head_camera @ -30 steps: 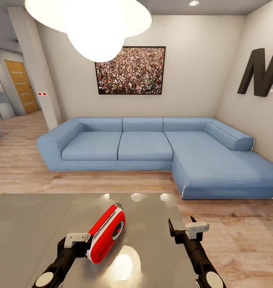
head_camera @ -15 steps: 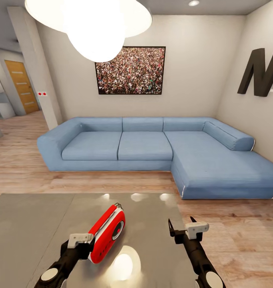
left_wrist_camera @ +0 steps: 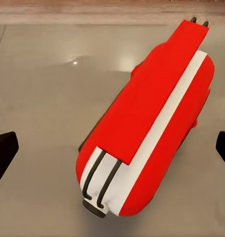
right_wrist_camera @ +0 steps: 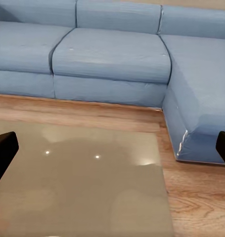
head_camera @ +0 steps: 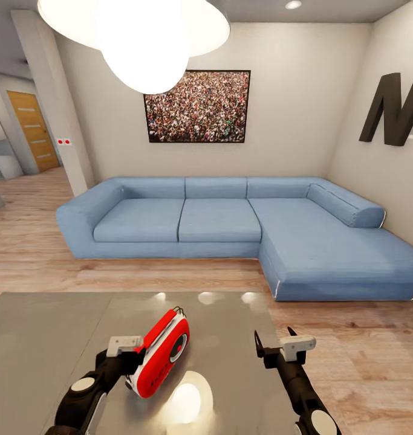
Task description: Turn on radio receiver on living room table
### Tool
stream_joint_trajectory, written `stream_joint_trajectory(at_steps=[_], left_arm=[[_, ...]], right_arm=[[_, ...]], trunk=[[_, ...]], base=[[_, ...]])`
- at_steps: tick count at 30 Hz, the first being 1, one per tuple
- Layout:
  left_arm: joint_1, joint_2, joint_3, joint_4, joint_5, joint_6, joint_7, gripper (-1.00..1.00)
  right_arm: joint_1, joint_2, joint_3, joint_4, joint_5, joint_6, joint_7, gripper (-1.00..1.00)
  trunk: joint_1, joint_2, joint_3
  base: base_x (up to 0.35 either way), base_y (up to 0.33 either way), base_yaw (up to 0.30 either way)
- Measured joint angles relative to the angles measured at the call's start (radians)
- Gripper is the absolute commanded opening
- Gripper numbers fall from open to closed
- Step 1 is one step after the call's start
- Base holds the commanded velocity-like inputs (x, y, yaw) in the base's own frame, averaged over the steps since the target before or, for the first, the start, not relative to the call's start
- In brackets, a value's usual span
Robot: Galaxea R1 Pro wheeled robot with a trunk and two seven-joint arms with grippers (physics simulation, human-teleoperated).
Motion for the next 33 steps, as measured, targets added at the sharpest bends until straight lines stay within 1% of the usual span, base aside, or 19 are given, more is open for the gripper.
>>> stream_joint_trajectory(at_steps=[5,10,20,23,28,30,31,32,33], left_arm=[[-0.006,0.001,0.0,-0.001,-0.005,0.004,0.001,1.0],[-0.009,0.001,0.0,-0.001,-0.017,0.005,0.001,1.0],[-0.015,0.0,0.0,-0.001,-0.064,0.008,0.001,1.0],[-0.035,-0.001,0.0,0.008,-0.078,0.035,0.011,1.0],[-0.07,-0.001,0.0,0.047,-0.083,0.071,0.038,1.0],[-0.095,-0.001,0.0,0.076,-0.084,0.079,0.047,1.0],[-0.12,-0.001,0.0,0.103,-0.085,0.082,0.051,1.0],[-0.158,0.0,0.0,0.147,-0.085,0.084,0.054,1.0],[-0.169,0.0,0.001,0.159,-0.085,0.085,0.054,1.0]], right_arm=[[0.001,0.0,0.0,0.0,-0.001,0.0,0.0,1.0],[0.001,0.0,0.0,0.0,-0.001,0.001,0.0,1.0],[0.0,0.0,0.0,0.0,-0.002,0.002,0.0,1.0],[0.001,0.0,0.0,0.0,-0.002,0.002,0.0,1.0],[0.001,0.0,0.0,0.0,-0.001,0.002,0.0,1.0],[0.001,0.001,0.001,0.0,-0.001,0.002,0.0,1.0],[0.0,0.001,0.001,0.0,-0.002,0.002,0.0,1.0],[0.0,0.001,0.001,0.0,-0.002,0.002,0.0,1.0],[0.0,0.001,0.001,0.0,-0.002,0.002,0.0,1.0]], trunk=[[0.0,0.0,0.0],[0.0,0.0,0.0],[0.0,0.0,0.0],[0.0,0.0,0.0],[0.0,0.0,0.0],[0.0,0.0,0.0],[0.0,0.0,0.0],[0.0,0.0,0.0],[0.0,0.0,0.0]], base=[[0.0,0.0,0.0],[0.0,0.0,0.0],[0.0,0.0,0.0],[0.0,0.0,0.0],[0.0,0.0,0.0],[0.0,0.0,0.0],[0.0,0.0,0.0],[0.0,0.0,0.0],[0.0,0.0,0.0]])
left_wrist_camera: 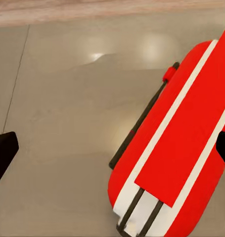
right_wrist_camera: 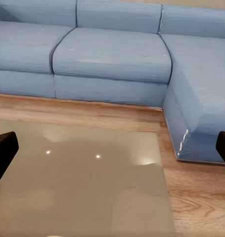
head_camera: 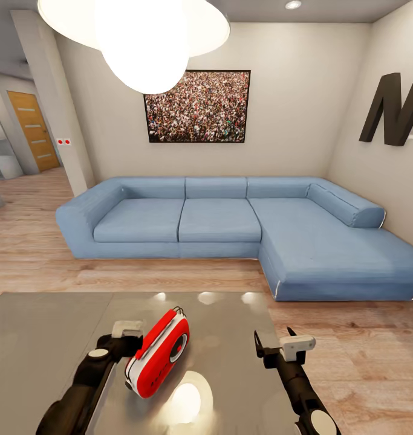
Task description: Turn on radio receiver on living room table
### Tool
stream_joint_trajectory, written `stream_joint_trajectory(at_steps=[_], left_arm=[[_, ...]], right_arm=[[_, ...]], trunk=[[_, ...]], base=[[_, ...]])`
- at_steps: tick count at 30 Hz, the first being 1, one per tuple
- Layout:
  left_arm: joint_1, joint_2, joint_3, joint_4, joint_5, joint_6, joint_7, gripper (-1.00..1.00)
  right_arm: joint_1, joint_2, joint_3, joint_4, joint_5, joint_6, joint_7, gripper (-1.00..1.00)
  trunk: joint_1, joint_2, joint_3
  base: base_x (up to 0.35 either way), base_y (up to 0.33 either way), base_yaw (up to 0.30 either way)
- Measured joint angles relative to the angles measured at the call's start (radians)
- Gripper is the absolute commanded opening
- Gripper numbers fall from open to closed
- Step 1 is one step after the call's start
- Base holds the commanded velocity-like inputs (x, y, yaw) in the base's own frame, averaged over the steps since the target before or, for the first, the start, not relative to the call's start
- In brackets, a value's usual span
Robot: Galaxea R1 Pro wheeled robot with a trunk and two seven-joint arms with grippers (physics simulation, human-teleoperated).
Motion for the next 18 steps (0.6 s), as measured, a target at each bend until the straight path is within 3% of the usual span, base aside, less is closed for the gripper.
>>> stream_joint_trajectory(at_steps=[7,9,13,18], left_arm=[[-0.096,-0.006,0.001,0.095,0.001,0.004,0.003,1.0],[-0.124,-0.024,0.001,0.123,0.001,0.006,0.002,1.0],[-0.142,-0.055,0.0,0.143,0.0,0.007,0.002,1.0],[-0.146,-0.065,-0.001,0.146,-0.001,0.008,0.002,1.0]], right_arm=[[0.0,0.0,0.0,0.0,0.0,0.0,0.0,1.0],[0.0,0.0,0.0,0.0,0.0,0.0,0.0,1.0],[0.0,0.0,0.0,0.0,0.001,0.0,0.0,1.0],[0.0,0.0,0.0,0.0,0.001,0.0,0.0,1.0]], trunk=[[0.0,0.0,0.0],[0.0,0.0,0.0],[0.0,0.0,0.0],[0.0,0.0,0.0]], base=[[0.0,0.0,0.0],[0.0,0.0,0.0],[0.0,0.0,0.0],[0.0,0.0,0.0]])
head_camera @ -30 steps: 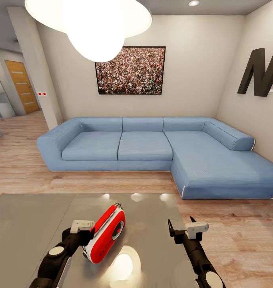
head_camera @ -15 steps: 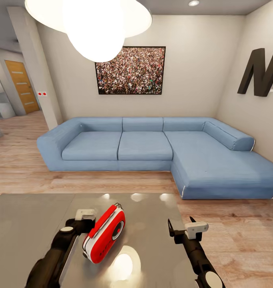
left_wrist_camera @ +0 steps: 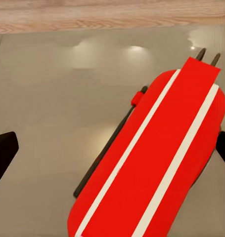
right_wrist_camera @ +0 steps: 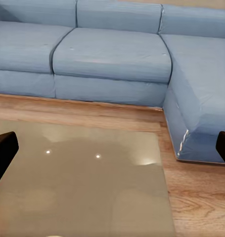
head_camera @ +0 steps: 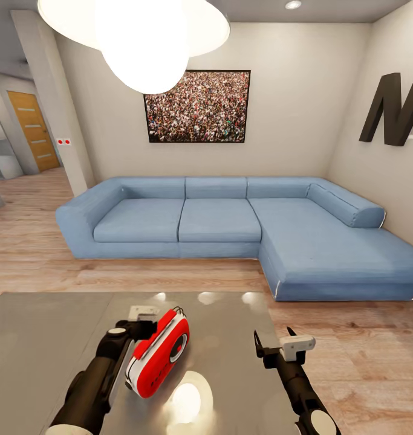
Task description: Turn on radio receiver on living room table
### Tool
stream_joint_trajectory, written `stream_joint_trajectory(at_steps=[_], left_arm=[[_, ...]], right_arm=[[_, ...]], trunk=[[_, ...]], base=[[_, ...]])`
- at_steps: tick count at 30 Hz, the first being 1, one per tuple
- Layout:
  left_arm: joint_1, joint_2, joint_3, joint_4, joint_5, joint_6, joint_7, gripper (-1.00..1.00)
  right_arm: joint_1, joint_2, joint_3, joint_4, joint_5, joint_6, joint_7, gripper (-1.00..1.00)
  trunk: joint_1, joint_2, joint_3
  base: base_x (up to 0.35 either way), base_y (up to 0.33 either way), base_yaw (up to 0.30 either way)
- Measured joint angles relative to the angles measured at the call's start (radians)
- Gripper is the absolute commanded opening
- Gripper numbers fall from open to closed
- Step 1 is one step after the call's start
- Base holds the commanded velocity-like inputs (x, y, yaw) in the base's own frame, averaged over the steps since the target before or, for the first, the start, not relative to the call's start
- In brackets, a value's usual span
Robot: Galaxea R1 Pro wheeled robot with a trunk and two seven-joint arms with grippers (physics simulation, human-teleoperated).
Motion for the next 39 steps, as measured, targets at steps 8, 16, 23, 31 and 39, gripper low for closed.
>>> stream_joint_trajectory(at_steps=[8,16,23,31,39], left_arm=[[-0.001,-0.006,-0.02,-0.001,0.0,0.0,0.0,1.0],[-0.001,-0.006,-0.03,0.007,0.002,0.003,-0.002,1.0],[-0.001,-0.006,-0.032,0.006,0.001,0.15,-0.004,1.0],[-0.001,-0.007,-0.032,0.0,0.003,0.189,-0.003,1.0],[-0.001,-0.008,-0.058,-0.012,0.003,0.268,-0.004,1.0]], right_arm=[[0.0,0.0,0.0,0.0,0.001,0.0,0.0,1.0],[0.0,0.0,0.0,0.0,0.0,0.001,-0.001,1.0],[0.0,0.0,0.001,0.0,-0.001,0.001,-0.001,1.0],[0.0,0.0,0.001,0.0,-0.001,0.001,-0.001,1.0],[0.0,0.0,0.002,0.0,0.0,0.001,-0.001,1.0]], trunk=[[0.0,0.0,0.0],[0.0,0.0,0.0],[0.0,0.0,0.0],[0.0,0.0,0.0],[0.0,0.0,0.0]], base=[[0.0,0.0,0.0],[0.0,0.0,0.0],[0.0,0.0,0.0],[0.0,0.0,0.0],[0.0,0.0,0.0]])
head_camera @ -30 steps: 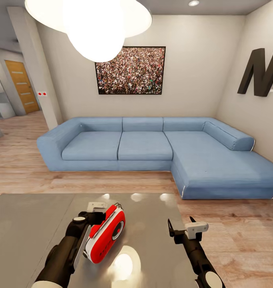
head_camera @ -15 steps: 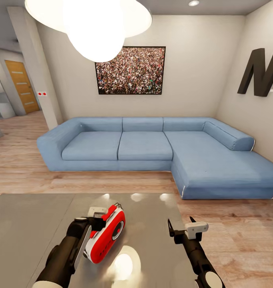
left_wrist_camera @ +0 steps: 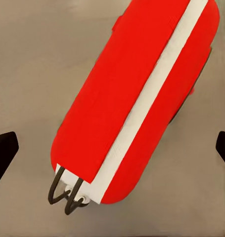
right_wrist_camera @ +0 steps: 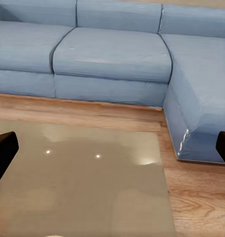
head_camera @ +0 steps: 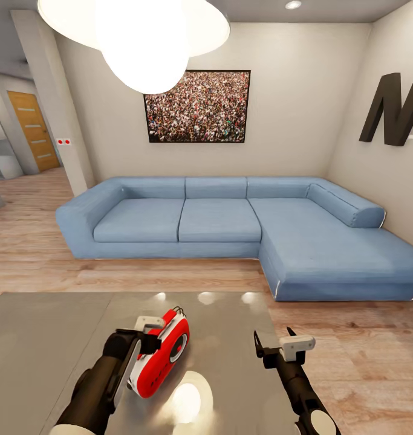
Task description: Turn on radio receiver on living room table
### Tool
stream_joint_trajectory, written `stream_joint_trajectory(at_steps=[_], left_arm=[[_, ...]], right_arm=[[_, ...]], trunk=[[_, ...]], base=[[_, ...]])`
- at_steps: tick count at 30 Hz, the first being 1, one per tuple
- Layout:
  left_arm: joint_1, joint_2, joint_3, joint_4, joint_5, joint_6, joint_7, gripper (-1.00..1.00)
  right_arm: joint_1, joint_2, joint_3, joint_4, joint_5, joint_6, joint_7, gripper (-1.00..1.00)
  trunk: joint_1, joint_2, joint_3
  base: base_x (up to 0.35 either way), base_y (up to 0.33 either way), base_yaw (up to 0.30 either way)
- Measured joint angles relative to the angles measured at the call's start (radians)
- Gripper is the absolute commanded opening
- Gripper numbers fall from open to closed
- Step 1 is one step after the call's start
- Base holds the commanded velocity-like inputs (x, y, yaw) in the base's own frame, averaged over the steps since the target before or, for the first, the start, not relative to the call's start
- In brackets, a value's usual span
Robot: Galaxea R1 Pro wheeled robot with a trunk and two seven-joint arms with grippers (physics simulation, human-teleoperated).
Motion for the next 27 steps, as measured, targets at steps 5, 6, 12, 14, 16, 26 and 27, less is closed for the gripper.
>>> stream_joint_trajectory(at_steps=[5,6,12,14,16,26,27], left_arm=[[0.0,0.0,-0.01,-0.002,-0.001,0.003,0.001,1.0],[0.0,0.0,-0.01,-0.002,-0.001,0.003,0.001,1.0],[0.0,0.0,-0.011,-0.005,-0.001,0.004,0.0,1.0],[0.0,0.0,-0.011,-0.006,-0.001,0.004,0.0,1.0],[0.0,0.0,-0.011,-0.006,-0.001,0.004,0.0,1.0],[0.0,0.0,-0.011,-0.006,0.0,0.004,0.0,1.0],[0.0,0.0,-0.011,-0.006,0.0,0.004,0.0,1.0]], right_arm=[[0.0,0.0,0.0,0.0,0.0,-0.001,0.001,1.0],[0.0,0.0,0.0,0.0,0.0,-0.001,0.001,1.0],[0.0,0.0,-0.001,-0.001,0.0,-0.007,0.003,1.0],[0.0,0.0,0.0,-0.001,0.0,-0.007,0.003,1.0],[0.0,0.001,0.0,-0.001,0.0,-0.007,0.003,1.0],[0.0,0.002,0.0,-0.002,-0.002,-0.006,0.002,1.0],[0.0,0.002,0.0,-0.002,-0.002,-0.006,0.002,1.0]], trunk=[[0.0,0.0,0.0],[0.0,0.0,0.0],[0.0,0.0,0.0],[0.0,0.0,0.0],[0.0,0.0,0.0],[0.0,0.0,-0.002],[0.0,0.0,-0.003]], base=[[0.0,0.0,0.0],[0.0,0.0,0.0],[0.0,0.0,0.0],[0.0,0.0,0.0],[0.0,0.0,0.0],[0.0,0.0,0.0],[0.0,0.0,0.0]])
